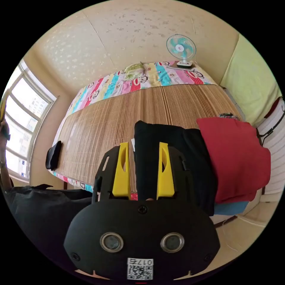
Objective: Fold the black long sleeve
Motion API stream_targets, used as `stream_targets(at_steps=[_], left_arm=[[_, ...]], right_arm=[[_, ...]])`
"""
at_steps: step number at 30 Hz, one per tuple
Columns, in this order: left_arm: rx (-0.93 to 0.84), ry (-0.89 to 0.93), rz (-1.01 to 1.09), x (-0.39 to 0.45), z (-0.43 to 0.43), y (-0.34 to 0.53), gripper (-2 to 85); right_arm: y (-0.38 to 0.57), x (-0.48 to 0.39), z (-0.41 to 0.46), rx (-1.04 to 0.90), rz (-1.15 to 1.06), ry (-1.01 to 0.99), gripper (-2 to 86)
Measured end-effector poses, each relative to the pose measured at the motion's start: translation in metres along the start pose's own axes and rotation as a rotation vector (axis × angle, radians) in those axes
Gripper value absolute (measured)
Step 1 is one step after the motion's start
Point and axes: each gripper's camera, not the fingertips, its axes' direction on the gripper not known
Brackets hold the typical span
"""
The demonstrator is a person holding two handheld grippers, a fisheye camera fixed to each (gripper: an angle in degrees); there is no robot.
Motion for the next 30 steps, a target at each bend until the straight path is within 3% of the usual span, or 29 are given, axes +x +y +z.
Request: stream_targets(at_steps=[2,4,7,10,14,20,22,27,30], left_arm=[[-0.110,-0.032,-0.085,-0.004,0.014,-0.005,-1.0],[-0.170,-0.064,-0.153,-0.012,0.020,-0.005,-1.0],[-0.296,-0.193,-0.190,-0.020,0.029,-0.005,-1.0],[-0.447,-0.397,-0.171,-0.027,0.040,-0.001,-1.0],[-0.460,-0.503,-0.212,-0.047,0.025,0.008,-1.0],[-0.477,-0.602,-0.261,-0.091,-0.012,0.020,-0.9],[-0.471,-0.587,-0.287,-0.107,-0.024,0.024,-0.8],[-0.454,-0.533,-0.298,-0.136,-0.050,0.031,1.1],[-0.398,-0.494,-0.302,-0.146,-0.070,0.031,6.8]], right_arm=[[-0.018,-0.011,0.034,-0.115,-0.055,0.059,16.0],[-0.034,-0.021,0.085,-0.352,-0.101,0.224,15.9],[-0.043,-0.035,0.099,-0.427,-0.203,0.392,13.1],[-0.044,-0.024,0.081,-0.394,-0.153,0.374,9.1],[-0.027,0.006,0.034,-0.242,-0.024,0.286,6.8],[0.024,0.064,-0.087,0.237,0.156,-0.019,3.6],[0.044,0.080,-0.129,0.445,0.153,-0.248,2.9],[0.054,0.056,-0.179,0.783,-0.116,-0.738,2.1],[0.044,0.024,-0.197,0.907,-0.316,-0.983,2.0]])
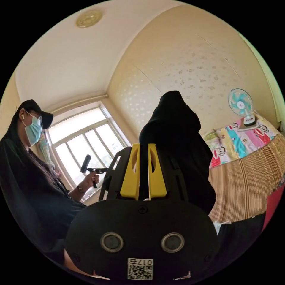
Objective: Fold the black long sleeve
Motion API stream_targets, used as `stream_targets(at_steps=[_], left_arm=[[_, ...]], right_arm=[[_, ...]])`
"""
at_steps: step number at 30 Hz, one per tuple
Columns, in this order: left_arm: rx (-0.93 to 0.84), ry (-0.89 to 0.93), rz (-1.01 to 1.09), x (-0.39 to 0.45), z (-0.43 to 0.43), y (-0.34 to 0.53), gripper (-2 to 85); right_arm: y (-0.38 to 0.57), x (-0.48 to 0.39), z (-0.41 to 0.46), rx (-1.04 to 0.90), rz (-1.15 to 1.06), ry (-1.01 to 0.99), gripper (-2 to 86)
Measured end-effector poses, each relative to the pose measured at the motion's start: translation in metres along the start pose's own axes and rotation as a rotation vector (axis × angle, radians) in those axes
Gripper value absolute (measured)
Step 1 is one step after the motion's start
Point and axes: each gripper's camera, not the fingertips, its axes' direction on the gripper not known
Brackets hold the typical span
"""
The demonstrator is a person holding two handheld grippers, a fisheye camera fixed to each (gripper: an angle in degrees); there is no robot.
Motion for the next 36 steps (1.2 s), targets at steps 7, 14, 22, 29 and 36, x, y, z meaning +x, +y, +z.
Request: stream_targets(at_steps=[7,14,22,29,36], left_arm=[[0.341,0.458,0.019,-0.053,-0.052,0.015,10.1],[0.367,0.757,0.107,-0.091,-0.054,0.016,12.0],[0.469,0.883,0.147,-0.126,-0.083,0.049,5.3],[0.343,0.610,0.012,-0.101,-0.055,0.045,4.6],[0.254,0.608,0.055,-0.092,-0.043,0.039,4.6]], right_arm=[[-0.019,-0.030,0.049,0.003,-0.166,-0.478,2.0],[0.001,-0.056,0.099,-0.107,-0.194,-0.679,3.0],[0.001,-0.040,0.095,-0.310,-0.108,-0.165,3.0],[0.031,-0.091,0.116,-0.522,-0.121,0.142,5.2],[0.111,-0.136,0.183,-0.734,-0.074,0.335,15.7]])
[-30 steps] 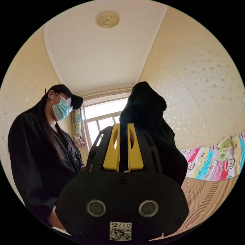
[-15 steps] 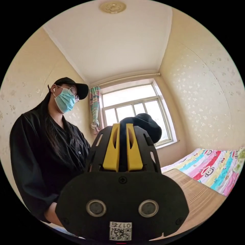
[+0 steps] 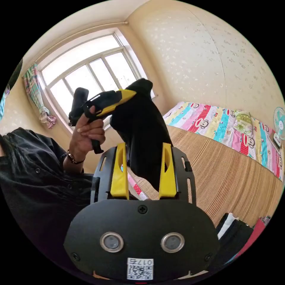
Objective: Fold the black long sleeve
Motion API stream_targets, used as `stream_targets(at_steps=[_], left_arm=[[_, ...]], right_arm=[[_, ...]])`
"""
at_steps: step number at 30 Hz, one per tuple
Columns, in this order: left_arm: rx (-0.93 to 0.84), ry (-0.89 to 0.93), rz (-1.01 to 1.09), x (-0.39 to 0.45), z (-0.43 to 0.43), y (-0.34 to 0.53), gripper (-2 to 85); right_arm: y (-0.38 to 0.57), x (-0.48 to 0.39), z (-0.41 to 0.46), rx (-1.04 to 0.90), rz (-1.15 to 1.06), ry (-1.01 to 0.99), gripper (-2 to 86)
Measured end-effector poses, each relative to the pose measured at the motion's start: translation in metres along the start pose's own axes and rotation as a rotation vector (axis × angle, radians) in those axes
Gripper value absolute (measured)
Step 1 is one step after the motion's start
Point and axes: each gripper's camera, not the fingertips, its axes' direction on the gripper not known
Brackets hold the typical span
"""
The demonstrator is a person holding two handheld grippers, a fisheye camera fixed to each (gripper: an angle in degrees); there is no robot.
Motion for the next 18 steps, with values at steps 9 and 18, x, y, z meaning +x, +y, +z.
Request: stream_targets(at_steps=[9,18], left_arm=[[-0.042,0.130,0.190,0.041,-0.022,0.008,5.8],[0.126,-0.050,0.260,0.011,-0.130,0.018,6.3]], right_arm=[[-0.013,0.064,-0.066,0.272,-0.076,-0.165,8.5],[-0.018,0.141,-0.130,0.627,0.014,-0.683,7.1]])
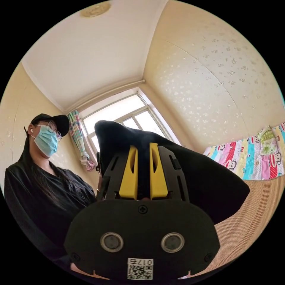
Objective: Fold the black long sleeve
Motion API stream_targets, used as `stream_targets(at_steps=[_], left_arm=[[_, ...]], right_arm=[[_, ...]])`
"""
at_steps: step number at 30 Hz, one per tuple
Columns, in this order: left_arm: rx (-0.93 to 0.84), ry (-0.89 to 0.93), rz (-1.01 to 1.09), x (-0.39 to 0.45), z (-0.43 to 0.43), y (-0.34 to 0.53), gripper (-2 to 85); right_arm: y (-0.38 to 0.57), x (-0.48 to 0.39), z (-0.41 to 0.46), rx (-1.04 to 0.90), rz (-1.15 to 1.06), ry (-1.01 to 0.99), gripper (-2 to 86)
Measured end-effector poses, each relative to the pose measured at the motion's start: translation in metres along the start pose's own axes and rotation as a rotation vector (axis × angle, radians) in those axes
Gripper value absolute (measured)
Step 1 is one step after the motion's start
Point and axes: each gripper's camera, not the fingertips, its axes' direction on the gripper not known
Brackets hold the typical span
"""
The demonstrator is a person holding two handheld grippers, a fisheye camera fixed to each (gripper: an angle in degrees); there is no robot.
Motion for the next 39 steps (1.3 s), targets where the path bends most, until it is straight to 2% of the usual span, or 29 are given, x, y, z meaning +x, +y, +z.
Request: stream_targets(at_steps=[2,5,7,9,10,12,15,17,19,21,24,27,31,34,37,39], left_arm=[[-0.085,-0.006,-0.023,-0.011,0.006,0.003,9.6],[-0.114,0.038,0.012,-0.010,0.025,0.005,12.3],[-0.129,-0.007,0.031,-0.004,0.040,0.007,10.9],[-0.085,-0.150,0.014,-0.002,0.040,0.009,3.3],[0.011,-0.184,0.003,-0.005,0.025,0.008,2.4],[0.145,-0.131,-0.043,-0.023,-0.004,0.000,1.4],[0.108,0.212,-0.134,-0.079,-0.006,-0.033,0.5],[0.046,0.580,-0.250,-0.116,0.018,-0.048,0.2],[0.032,0.754,-0.317,-0.127,0.034,-0.052,0.0],[0.039,0.827,-0.343,-0.130,0.040,-0.054,-0.1],[0.060,0.828,-0.316,-0.127,0.035,-0.058,-0.1],[-0.002,0.705,-0.295,-0.120,0.033,-0.058,-0.1],[-0.013,0.765,-0.281,-0.105,0.041,-0.053,-0.1],[0.030,0.688,-0.277,-0.097,0.028,-0.058,0.0],[0.047,0.608,-0.255,-0.088,0.011,-0.066,0.0],[0.047,0.572,-0.243,-0.083,0.003,-0.068,-0.1]], right_arm=[[-0.010,-0.003,0.001,0.016,-0.010,-0.056,7.1],[-0.022,-0.007,0.013,-0.001,-0.012,-0.140,7.2],[-0.027,-0.009,0.027,-0.025,-0.008,-0.173,7.3],[-0.032,-0.009,0.029,-0.053,-0.025,-0.135,7.4],[-0.035,-0.007,0.027,-0.082,-0.047,-0.079,7.5],[-0.039,0.003,0.022,-0.171,-0.060,-0.021,7.4],[-0.027,0.019,0.021,-0.304,-0.003,0.083,6.9],[-0.011,0.019,0.026,-0.364,-0.004,0.127,6.2],[0.011,0.017,0.031,-0.395,-0.001,0.136,4.8],[0.026,0.021,0.025,-0.333,0.047,0.130,3.6],[0.050,0.035,0.005,-0.171,0.149,0.061,2.2],[0.070,0.034,-0.007,-0.103,0.163,0.074,2.1],[0.087,-0.004,0.029,-0.268,0.035,0.277,6.2],[0.088,-0.044,0.071,-0.334,-0.089,0.282,15.5],[0.085,-0.088,0.104,-0.246,-0.222,0.212,18.4],[0.081,-0.096,0.135,-0.299,-0.216,0.266,18.7]])
